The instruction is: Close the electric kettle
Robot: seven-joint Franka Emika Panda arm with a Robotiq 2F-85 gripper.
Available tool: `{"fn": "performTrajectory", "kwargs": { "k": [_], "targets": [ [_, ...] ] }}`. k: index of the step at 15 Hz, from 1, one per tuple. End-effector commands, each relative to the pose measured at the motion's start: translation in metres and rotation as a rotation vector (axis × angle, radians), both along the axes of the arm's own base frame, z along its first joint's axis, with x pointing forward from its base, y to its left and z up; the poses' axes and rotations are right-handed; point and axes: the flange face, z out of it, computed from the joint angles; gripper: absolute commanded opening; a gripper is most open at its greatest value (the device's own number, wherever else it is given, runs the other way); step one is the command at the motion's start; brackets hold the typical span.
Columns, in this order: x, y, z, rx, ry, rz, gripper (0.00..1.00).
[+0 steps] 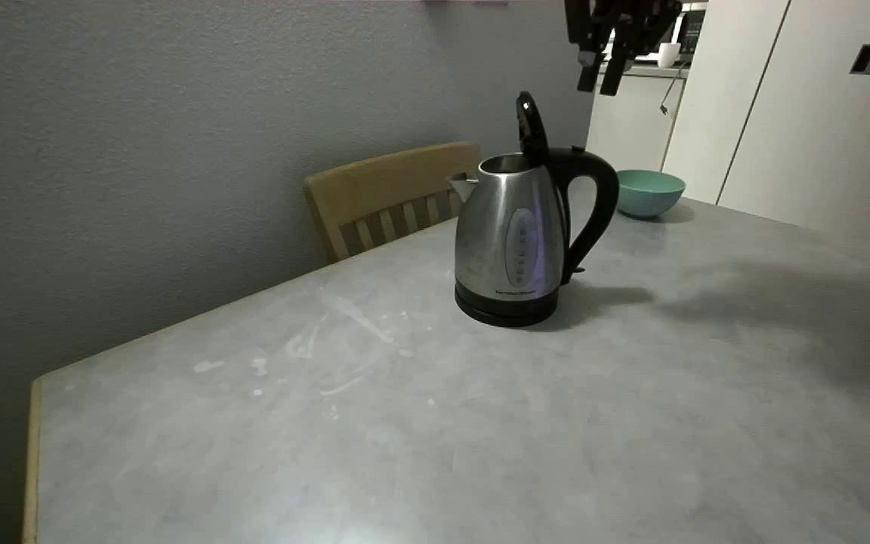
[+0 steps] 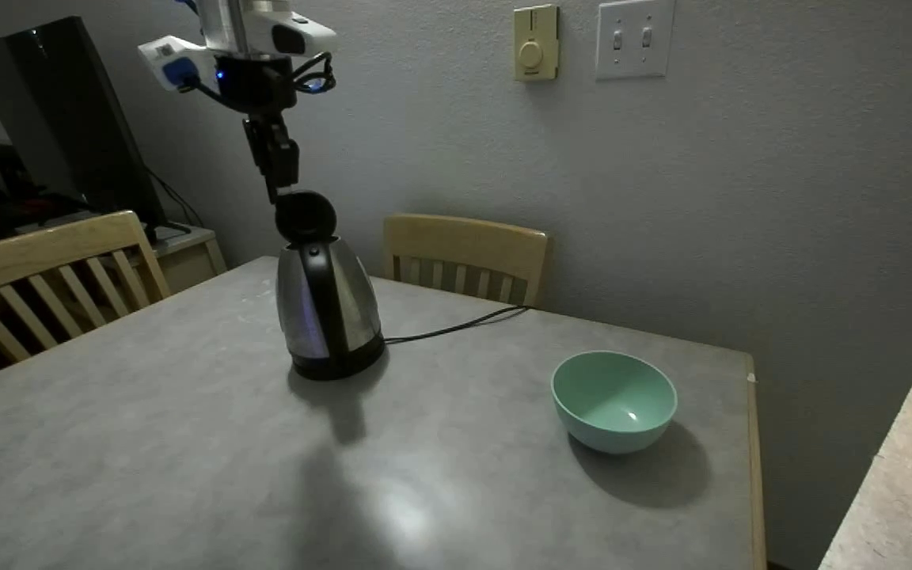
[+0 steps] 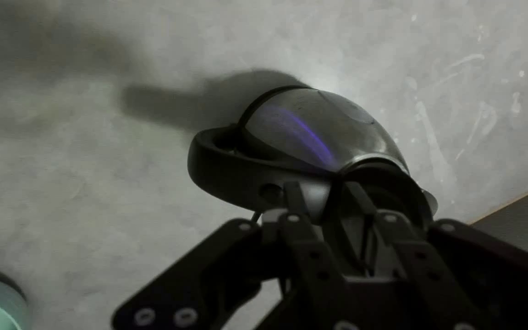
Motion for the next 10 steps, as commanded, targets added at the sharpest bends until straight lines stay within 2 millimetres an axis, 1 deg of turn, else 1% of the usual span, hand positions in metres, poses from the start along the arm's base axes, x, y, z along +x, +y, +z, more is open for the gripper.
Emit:
{"fn": "performTrajectory", "kwargs": {
  "k": [1, 2, 6, 10],
  "targets": [
    [0.021, 0.009, -0.009, 0.056, 0.008, -0.018, 0.02],
    [0.026, 0.01, -0.01, 0.066, -0.003, -0.023, 0.0],
    [0.039, 0.015, -0.008, 0.093, -0.053, -0.04, 0.0],
    [0.05, 0.013, -0.008, 0.102, -0.087, -0.085, 0.0]
  ]
}}
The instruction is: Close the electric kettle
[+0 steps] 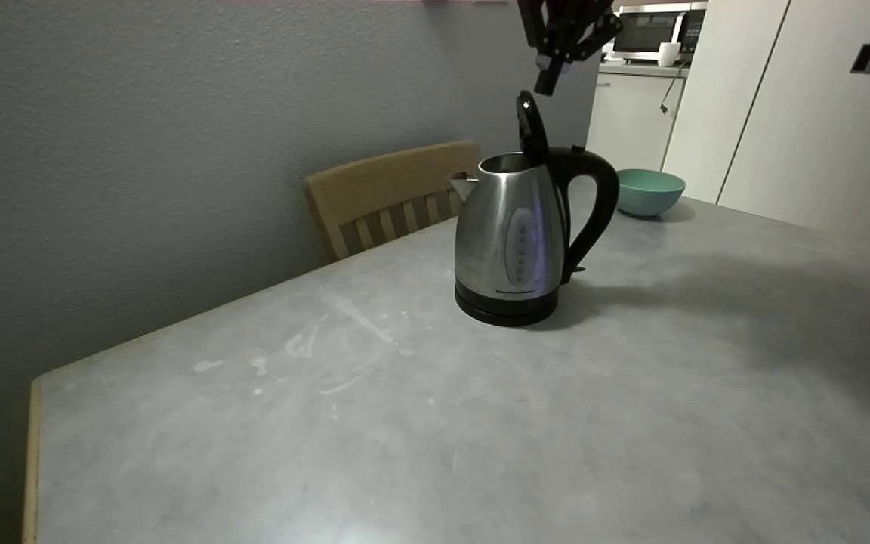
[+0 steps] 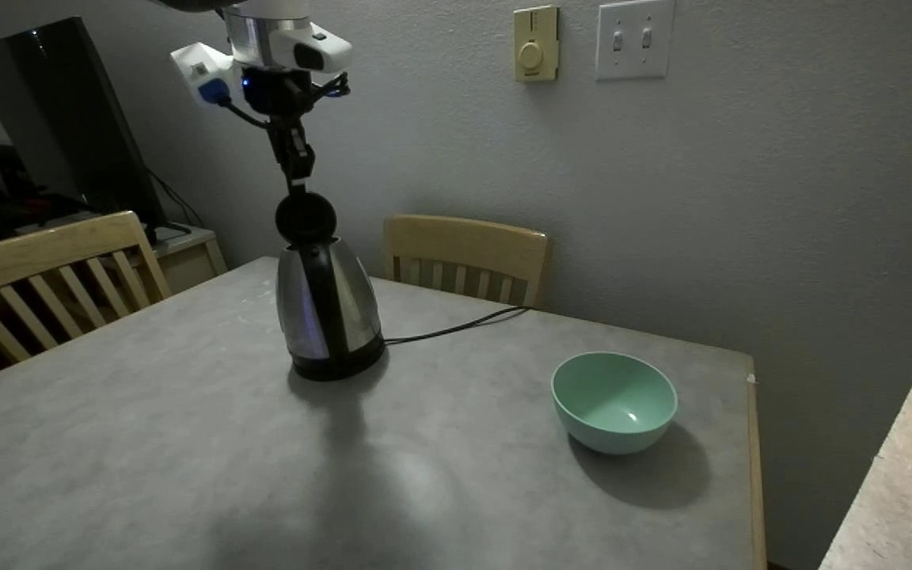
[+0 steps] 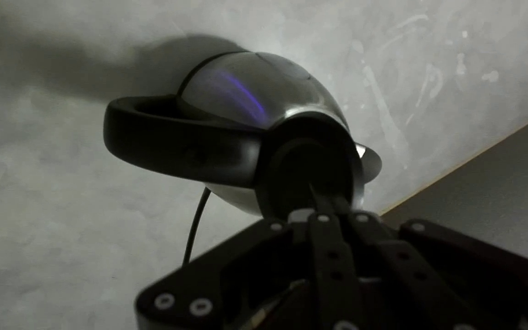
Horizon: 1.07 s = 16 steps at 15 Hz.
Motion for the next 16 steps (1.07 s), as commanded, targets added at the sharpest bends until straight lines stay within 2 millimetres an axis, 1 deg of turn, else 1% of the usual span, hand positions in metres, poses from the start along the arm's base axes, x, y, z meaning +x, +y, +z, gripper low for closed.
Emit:
{"fn": "performTrajectory", "kwargs": {
  "k": [1, 2, 5, 9, 10, 13, 16],
  "targets": [
    [0.014, -0.002, -0.004, 0.027, -0.013, -0.058, 0.0],
    [0.018, -0.004, -0.01, 0.035, 0.007, -0.07, 0.0],
    [0.026, 0.0, -0.031, 0.037, 0.081, -0.083, 0.0],
    [0.038, 0.011, -0.059, 0.04, 0.177, -0.065, 0.0],
    [0.04, 0.016, -0.065, 0.047, 0.206, -0.05, 0.0],
    [0.046, 0.033, -0.079, 0.04, 0.282, 0.0, 0.0],
    [0.049, 0.039, -0.087, -0.002, 0.351, 0.032, 0.0]
  ]
}}
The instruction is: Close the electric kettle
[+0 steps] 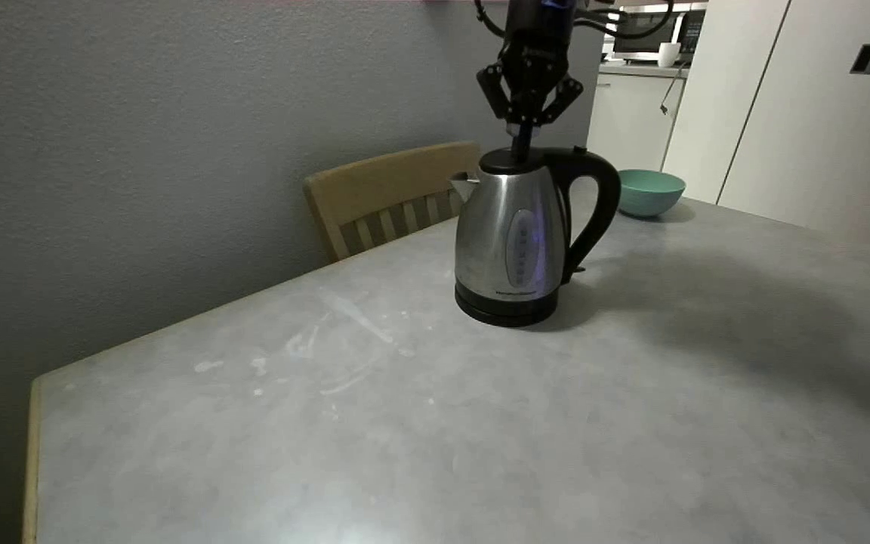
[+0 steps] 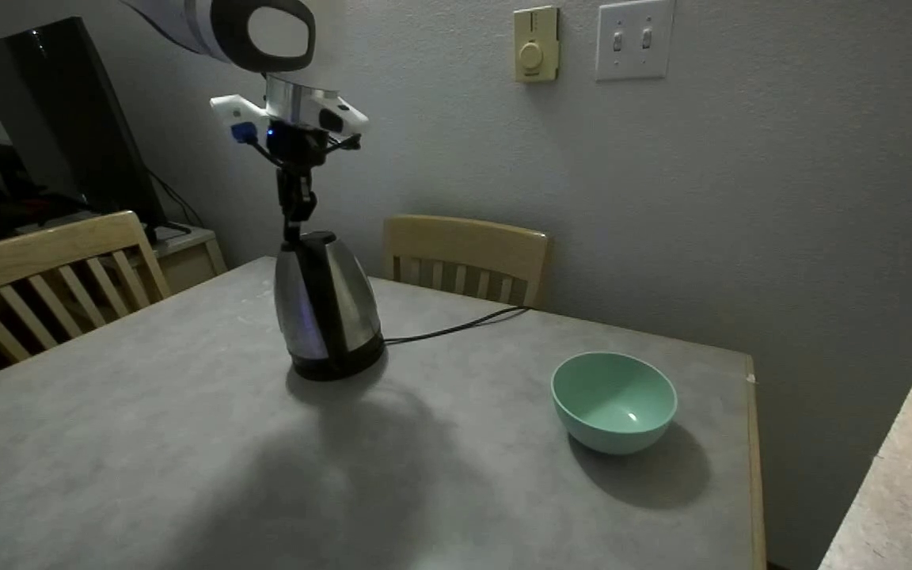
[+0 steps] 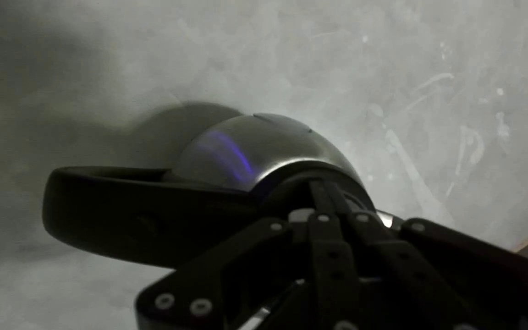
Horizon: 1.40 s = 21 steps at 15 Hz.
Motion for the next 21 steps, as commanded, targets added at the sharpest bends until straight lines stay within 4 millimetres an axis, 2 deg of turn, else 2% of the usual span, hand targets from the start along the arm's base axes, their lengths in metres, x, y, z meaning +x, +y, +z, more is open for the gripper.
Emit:
{"fn": "performTrajectory", "kwargs": {
  "k": [1, 9, 15, 21],
  "targets": [
    [0.007, 0.006, -0.016, -0.048, 0.098, 0.048, 0.0],
    [0.009, 0.017, 0.018, -0.272, 0.129, 0.239, 0.0],
    [0.015, 0.023, 0.034, -0.288, 0.077, 0.291, 0.0],
    [0.025, 0.021, 0.043, -0.261, 0.011, 0.263, 0.0]
  ]
}}
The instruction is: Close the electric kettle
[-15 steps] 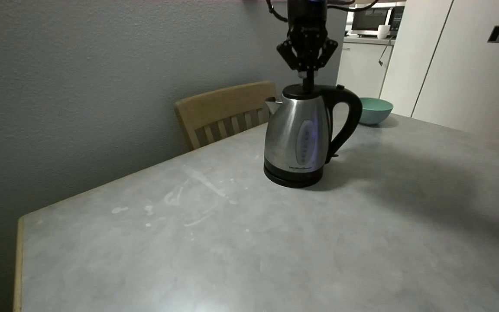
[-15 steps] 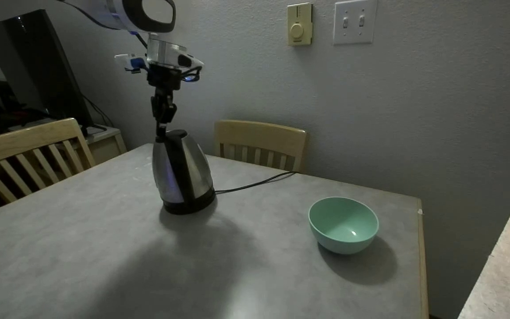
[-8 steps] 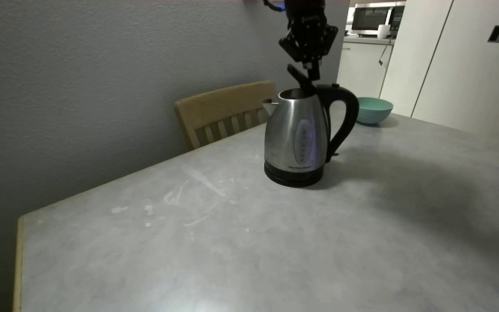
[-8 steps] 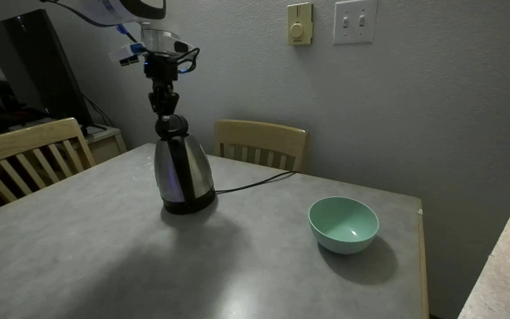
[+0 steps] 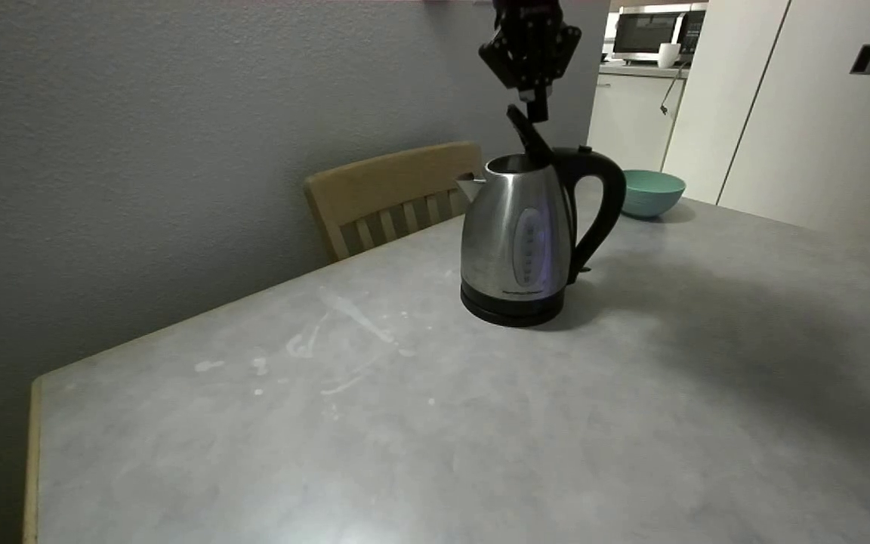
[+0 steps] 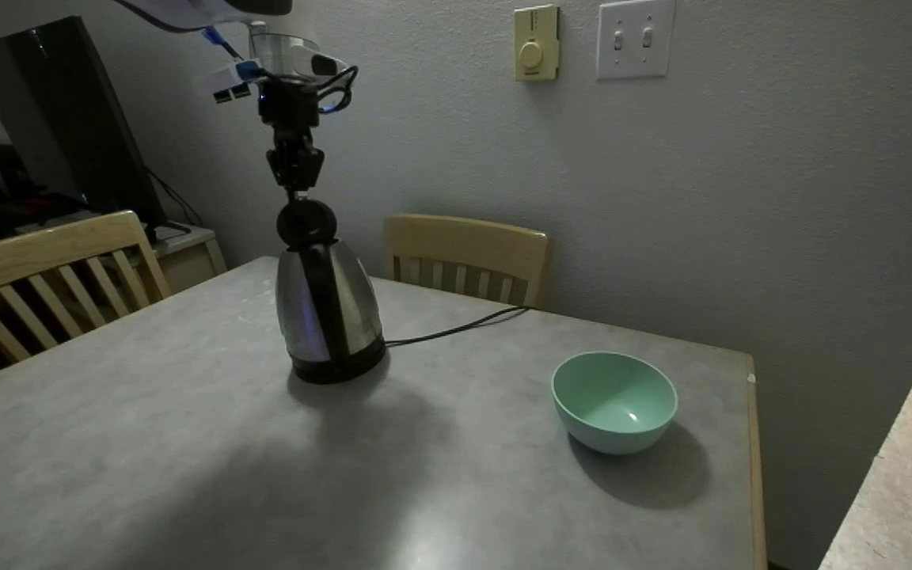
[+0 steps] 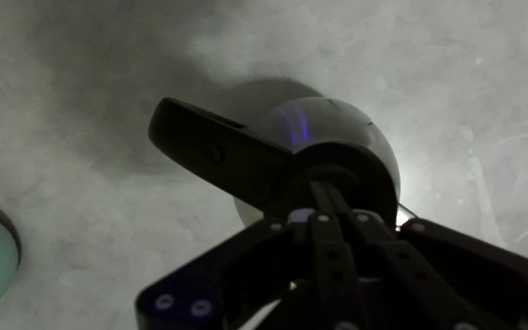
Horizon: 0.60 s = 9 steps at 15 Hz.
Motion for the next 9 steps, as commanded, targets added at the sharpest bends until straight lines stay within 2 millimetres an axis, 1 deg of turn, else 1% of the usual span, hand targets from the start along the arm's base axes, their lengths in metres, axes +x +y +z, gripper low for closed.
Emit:
{"fn": "performTrajectory", "kwargs": {
  "k": [1, 4, 7, 9],
  "targets": [
    [0.013, -0.003, -0.003, 0.027, -0.041, -0.011, 0.0],
    [0.019, -0.006, -0.012, 0.068, -0.053, -0.042, 0.0],
    [0.022, -0.009, -0.034, 0.126, -0.018, -0.064, 0.0],
    [0.024, -0.011, -0.055, 0.145, 0.015, -0.077, 0.0]
  ]
}}
